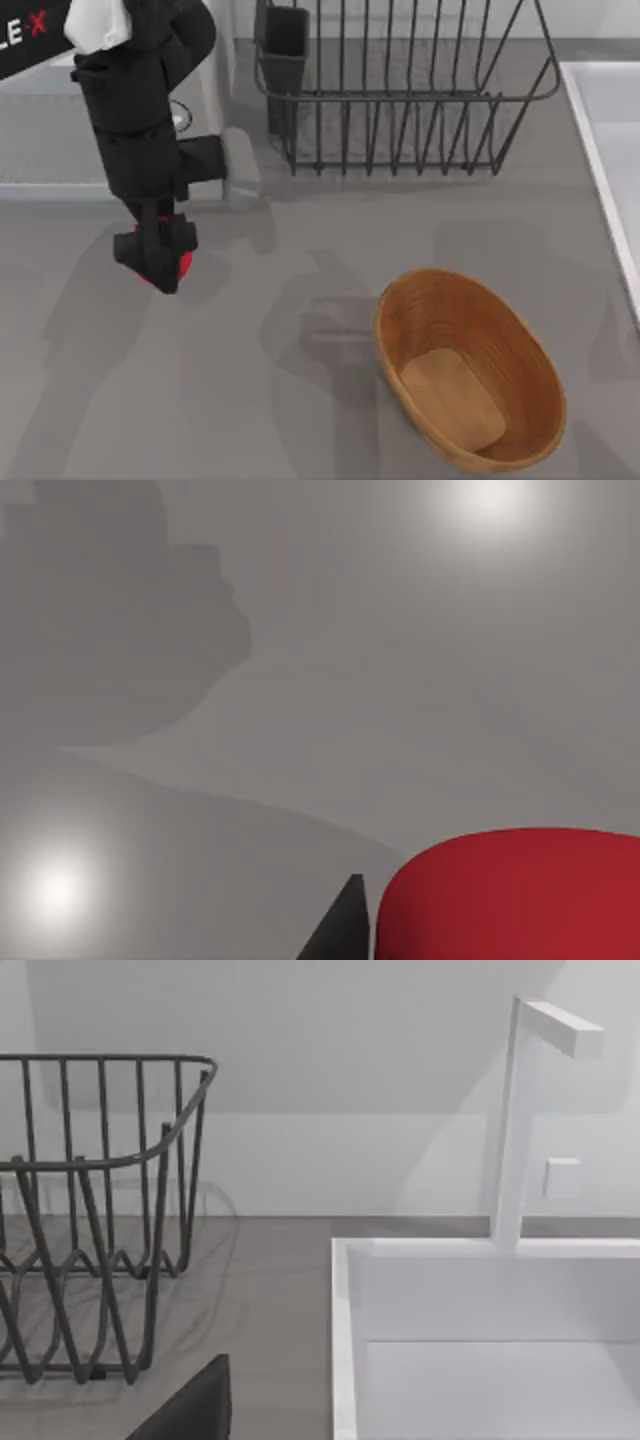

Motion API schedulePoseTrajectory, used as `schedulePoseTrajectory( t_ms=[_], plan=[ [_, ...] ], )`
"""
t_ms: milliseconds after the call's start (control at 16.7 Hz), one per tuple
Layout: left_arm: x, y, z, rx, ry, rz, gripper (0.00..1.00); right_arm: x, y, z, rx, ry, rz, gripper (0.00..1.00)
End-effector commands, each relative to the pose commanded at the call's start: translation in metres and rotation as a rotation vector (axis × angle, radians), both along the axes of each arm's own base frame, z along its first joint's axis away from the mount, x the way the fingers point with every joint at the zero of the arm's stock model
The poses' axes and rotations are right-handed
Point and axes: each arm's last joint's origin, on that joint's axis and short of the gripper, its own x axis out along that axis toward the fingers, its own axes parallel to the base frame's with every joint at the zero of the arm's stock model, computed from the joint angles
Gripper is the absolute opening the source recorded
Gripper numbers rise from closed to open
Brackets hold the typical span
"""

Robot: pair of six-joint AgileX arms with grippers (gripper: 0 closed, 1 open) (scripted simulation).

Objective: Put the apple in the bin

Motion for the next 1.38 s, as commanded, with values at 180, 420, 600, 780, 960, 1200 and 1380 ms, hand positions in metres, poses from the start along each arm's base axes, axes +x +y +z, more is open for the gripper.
schedulePoseTrajectory(
  t_ms=[180,420,600,780,960,1200,1380],
  plan=[
    [-0.023,-0.103,-0.004,-0.009,-0.002,-0.095,0.0,0.0,0.0,0.0,0.0,0.0,0.0,1.0],
    [-0.073,-0.194,0.016,-0.074,-0.064,-0.188,0.0,0.0,0.0,0.0,0.0,0.0,0.0,1.0],
    [-0.097,-0.219,0.044,-0.135,-0.121,-0.219,0.0,0.0,0.0,0.0,0.0,0.0,0.0,1.0],
    [-0.098,-0.22,0.061,-0.165,-0.156,-0.209,0.0,0.0,0.0,0.0,0.0,0.0,0.0,1.0],
    [-0.098,-0.219,0.061,-0.166,-0.158,-0.208,0.0,0.0,0.0,0.0,0.0,0.0,0.0,1.0],
    [-0.098,-0.22,0.057,-0.167,-0.158,-0.21,0.0,0.0,0.0,0.0,0.0,0.0,0.0,1.0],
    [-0.099,-0.225,0.034,-0.168,-0.158,-0.214,0.0,0.0,0.0,0.0,0.0,0.0,0.0,1.0]
  ],
)
